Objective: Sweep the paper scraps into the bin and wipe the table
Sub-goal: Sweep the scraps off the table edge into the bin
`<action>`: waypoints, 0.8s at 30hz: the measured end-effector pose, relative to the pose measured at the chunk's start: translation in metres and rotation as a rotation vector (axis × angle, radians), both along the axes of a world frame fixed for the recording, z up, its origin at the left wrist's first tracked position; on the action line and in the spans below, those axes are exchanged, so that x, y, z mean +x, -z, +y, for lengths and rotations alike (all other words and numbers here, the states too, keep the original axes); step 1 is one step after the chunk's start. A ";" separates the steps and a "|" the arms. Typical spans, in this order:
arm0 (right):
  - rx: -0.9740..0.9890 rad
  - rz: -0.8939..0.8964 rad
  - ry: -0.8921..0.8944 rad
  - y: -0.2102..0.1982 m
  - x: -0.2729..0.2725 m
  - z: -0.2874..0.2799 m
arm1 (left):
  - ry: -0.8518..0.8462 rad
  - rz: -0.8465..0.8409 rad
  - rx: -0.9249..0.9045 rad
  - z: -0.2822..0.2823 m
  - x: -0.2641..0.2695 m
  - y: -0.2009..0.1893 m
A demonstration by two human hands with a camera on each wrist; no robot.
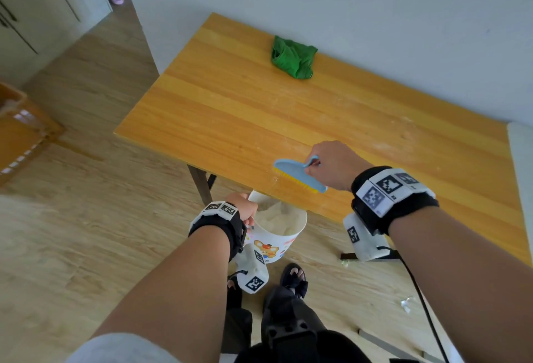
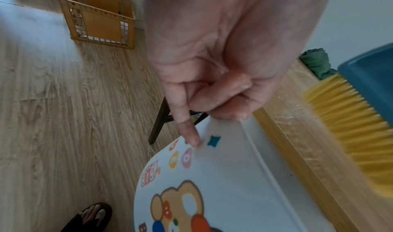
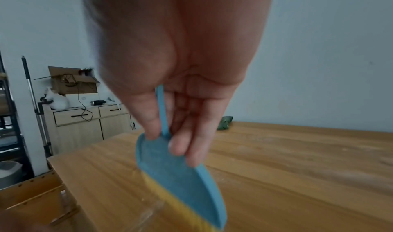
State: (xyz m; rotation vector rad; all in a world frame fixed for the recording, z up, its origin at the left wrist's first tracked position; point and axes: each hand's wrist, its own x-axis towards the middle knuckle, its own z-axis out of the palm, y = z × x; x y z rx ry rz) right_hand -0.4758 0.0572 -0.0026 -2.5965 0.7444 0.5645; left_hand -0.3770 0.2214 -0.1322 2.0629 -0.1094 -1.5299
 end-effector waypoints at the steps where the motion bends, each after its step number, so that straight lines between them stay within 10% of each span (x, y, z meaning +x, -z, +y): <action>1: -0.023 -0.021 0.013 0.003 0.000 0.000 | -0.004 0.000 -0.005 0.000 0.000 -0.001; 18: -0.157 0.046 -0.026 0.021 0.017 0.007 | 0.002 -0.022 0.001 0.003 0.007 -0.002; 24: 0.095 0.182 -0.081 0.012 0.022 0.018 | 0.037 -0.028 0.005 0.004 0.013 0.004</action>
